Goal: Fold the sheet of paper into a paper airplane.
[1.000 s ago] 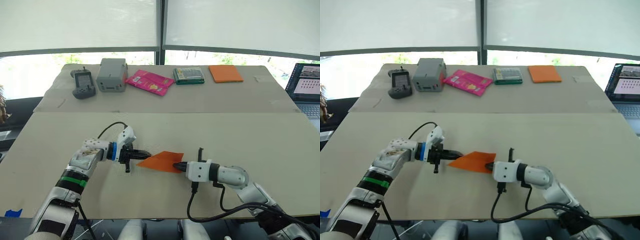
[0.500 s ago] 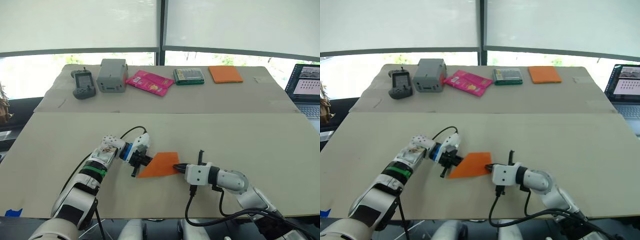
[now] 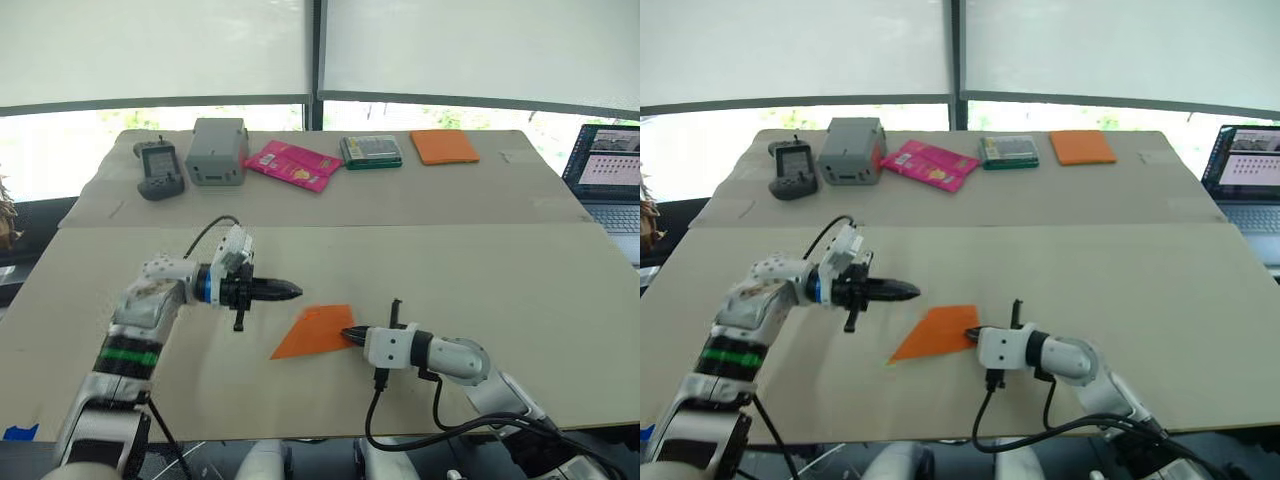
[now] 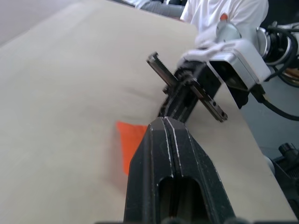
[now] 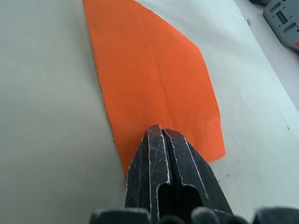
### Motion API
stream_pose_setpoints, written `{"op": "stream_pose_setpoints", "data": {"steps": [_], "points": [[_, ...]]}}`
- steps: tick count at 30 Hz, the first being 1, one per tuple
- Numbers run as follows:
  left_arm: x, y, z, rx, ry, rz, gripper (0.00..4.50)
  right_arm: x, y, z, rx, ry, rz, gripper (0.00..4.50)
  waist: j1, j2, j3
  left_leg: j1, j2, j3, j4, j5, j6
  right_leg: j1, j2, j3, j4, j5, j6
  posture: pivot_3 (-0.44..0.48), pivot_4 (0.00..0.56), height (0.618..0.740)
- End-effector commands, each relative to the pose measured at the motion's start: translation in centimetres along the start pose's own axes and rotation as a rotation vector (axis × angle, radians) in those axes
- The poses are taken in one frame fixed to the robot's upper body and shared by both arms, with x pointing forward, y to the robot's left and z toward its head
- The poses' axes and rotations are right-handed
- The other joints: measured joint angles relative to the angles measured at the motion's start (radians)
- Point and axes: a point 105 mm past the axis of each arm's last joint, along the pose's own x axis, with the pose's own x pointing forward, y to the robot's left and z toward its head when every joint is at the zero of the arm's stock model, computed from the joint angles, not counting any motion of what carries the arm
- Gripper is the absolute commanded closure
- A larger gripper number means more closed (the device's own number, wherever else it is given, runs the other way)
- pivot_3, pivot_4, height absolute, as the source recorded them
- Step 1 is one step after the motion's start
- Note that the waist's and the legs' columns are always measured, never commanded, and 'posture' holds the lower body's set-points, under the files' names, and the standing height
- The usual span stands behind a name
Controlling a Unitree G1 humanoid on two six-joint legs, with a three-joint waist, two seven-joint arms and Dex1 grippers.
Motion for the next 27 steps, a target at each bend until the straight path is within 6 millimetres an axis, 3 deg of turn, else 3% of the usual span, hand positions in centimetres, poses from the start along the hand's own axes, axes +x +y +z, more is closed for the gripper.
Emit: {"op": "stream_pose_setpoints", "data": {"steps": [1,5,9,15,20,23,27], "points": [[0.7,-0.8,-1.6,0.036,0.072,0.058,4.5,0.2,1.9,-1.5,0.062,0.067,0.084,4.46,0.002,0.0,0.0,0.001,0.0,0.0,-0.001,0.0,0.0,0.0,0.0,0.0,0.0,0.0,0.0,0.0,0.15,0.74],[1.3,-0.4,-3.5,0.03,0.099,0.116,4.5,0.0,1.7,-1.6,0.076,0.073,0.078,4.46,0.013,-0.001,-0.001,0.003,0.0,0.0,0.0,0.0,0.0,0.002,0.0,0.0,0.0,0.0,0.0,0.0,0.15,0.74],[2.9,-1.9,-6.3,0.01,0.145,0.113,4.5,-0.6,1.3,-1.8,0.086,0.083,0.068,4.46,0.016,-0.001,-0.001,0.006,0.0,0.0,-0.001,0.0,0.0,0.006,0.0,0.001,-0.001,0.0,-0.001,0.0,0.15,0.74],[3.3,-1.5,-7.8,-0.009,0.163,0.247,4.5,-0.9,0.4,-1.8,0.106,0.093,0.04,4.46,0.022,-0.001,-0.001,0.013,0.001,-0.001,-0.002,-0.001,0.001,0.016,-0.001,0.0,-0.007,0.0,-0.001,0.0,0.15,0.74],[2.7,-2.2,-8.2,-0.069,0.156,0.299,4.5,-1.2,0.3,-1.0,0.324,0.039,0.016,4.46,0.019,-0.001,-0.001,0.013,0.001,-0.001,-0.003,-0.001,0.001,0.017,-0.001,0.001,-0.006,0.0,0.0,0.0,0.15,0.74],[1.8,-3.4,-8.1,-0.099,0.143,0.331,4.5,-2.3,-1.0,-1.1,0.538,-0.012,-0.035,4.46,0.017,-0.001,-0.001,0.013,0.002,-0.001,-0.003,-0.001,0.001,0.016,-0.001,0.001,-0.007,0.0,0.0,0.0,0.15,0.74],[1.9,-4.5,-8.1,-0.133,0.124,0.359,4.5,-3.4,-2.7,-0.7,0.652,-0.062,-0.044,3.19,0.018,0.0,0.0,0.013,0.003,-0.001,-0.004,-0.001,0.001,0.016,-0.001,0.001,-0.008,0.0,0.0,0.0,0.15,0.74]]}}
